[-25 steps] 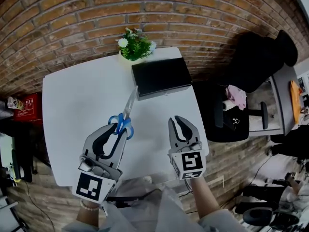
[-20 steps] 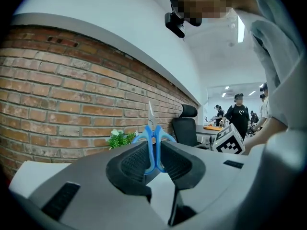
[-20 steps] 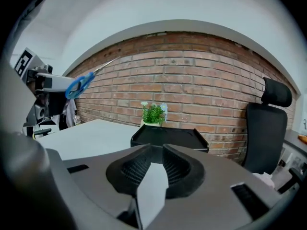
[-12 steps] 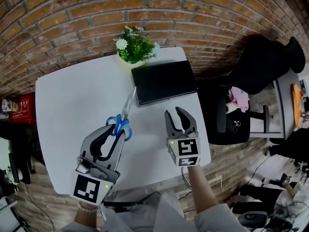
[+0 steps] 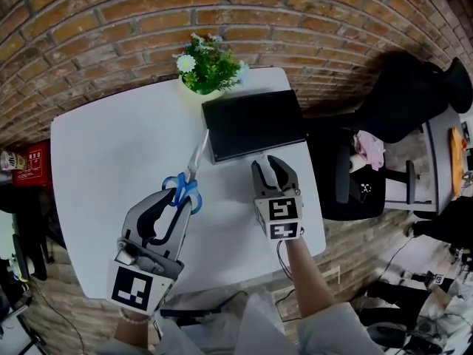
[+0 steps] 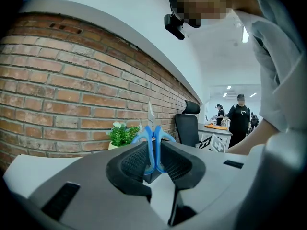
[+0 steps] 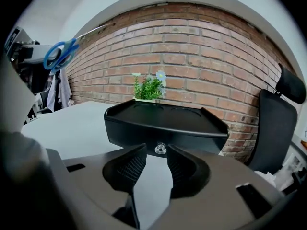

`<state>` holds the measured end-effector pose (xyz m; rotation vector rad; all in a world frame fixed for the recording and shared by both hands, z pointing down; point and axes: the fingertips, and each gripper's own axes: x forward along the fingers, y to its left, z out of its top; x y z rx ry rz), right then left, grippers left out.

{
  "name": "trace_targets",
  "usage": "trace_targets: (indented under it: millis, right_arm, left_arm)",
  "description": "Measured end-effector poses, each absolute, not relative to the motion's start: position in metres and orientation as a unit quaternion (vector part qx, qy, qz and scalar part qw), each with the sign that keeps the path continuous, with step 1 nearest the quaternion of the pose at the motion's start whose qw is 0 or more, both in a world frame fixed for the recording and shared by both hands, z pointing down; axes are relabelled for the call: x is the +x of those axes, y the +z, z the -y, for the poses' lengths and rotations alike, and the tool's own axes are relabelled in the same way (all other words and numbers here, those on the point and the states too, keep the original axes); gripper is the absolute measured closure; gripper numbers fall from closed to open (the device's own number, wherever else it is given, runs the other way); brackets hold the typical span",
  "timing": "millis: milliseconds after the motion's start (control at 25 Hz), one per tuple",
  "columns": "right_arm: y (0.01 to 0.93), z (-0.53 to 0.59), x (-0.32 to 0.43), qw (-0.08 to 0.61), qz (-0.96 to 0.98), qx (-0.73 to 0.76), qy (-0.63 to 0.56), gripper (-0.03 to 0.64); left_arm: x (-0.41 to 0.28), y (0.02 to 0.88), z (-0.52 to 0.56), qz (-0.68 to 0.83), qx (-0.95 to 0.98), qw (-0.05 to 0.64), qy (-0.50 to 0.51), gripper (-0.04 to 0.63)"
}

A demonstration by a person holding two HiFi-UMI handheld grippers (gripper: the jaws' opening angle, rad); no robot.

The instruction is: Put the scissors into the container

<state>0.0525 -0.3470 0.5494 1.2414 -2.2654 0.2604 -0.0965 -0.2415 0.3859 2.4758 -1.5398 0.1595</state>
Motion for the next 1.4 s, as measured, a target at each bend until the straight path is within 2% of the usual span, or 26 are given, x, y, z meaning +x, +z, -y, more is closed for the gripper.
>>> trace_targets:
  millis: [920,1200,1400]
  right_arm:
    - [0.559,0.346,0.058,0.279,0.835,0.465,0.093,0.525]
    - [0.559,0.326,0.071,0.283,0.833,0.464,0.101,0.525]
    - [0.560,0.316,0.100,0.281,0.834,0.462,0.108,0.525]
  left_arm:
    - [-0.091,0.390,0.237,0.515,0.848,0.111,0.059,0.499]
    - [-0.075,0.388,0.239,0.500,0.857,0.109,0.064,0.499]
    - [-0.040,0.387,0.246,0.490,0.862,0.105,0.075,0.499]
